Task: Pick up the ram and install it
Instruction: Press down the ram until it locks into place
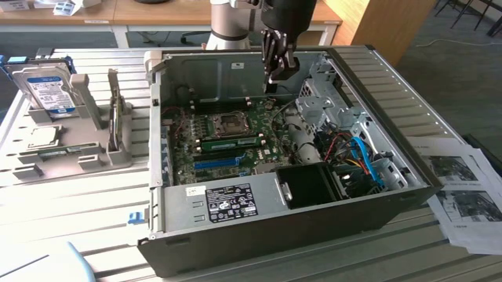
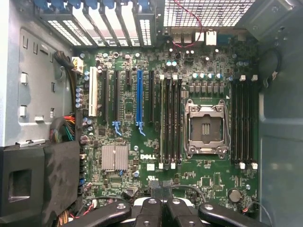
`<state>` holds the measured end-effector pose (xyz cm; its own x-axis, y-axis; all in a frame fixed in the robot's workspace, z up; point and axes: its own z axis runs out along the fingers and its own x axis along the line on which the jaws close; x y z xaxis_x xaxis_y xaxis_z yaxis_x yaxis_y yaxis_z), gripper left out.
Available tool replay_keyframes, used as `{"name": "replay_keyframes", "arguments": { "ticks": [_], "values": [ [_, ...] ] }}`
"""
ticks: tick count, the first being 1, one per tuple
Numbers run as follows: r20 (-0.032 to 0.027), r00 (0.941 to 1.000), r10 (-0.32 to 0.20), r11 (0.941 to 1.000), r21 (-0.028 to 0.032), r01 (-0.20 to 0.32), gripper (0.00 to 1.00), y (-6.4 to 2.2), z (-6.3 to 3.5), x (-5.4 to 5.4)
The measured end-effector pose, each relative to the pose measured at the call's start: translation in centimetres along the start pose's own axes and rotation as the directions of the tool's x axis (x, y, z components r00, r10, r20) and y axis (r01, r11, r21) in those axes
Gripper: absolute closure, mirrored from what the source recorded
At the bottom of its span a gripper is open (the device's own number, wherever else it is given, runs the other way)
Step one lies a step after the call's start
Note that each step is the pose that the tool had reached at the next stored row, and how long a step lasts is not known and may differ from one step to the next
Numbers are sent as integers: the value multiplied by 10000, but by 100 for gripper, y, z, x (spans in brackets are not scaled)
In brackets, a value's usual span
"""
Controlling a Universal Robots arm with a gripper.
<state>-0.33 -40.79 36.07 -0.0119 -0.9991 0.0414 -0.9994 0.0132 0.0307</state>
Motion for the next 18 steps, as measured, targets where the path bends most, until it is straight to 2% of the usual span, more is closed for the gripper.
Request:
{"name": "replay_keyframes", "arguments": {
  "ticks": [9,16,18],
  "values": [
    [-9,10000,0,10000,9,0,91,-1,49,-1],
    [-41,10000,2,10000,31,-2,91,-4,114,-4],
    [-67,10000,4,10000,42,-4,91,-4,137,-5]
  ]
}}
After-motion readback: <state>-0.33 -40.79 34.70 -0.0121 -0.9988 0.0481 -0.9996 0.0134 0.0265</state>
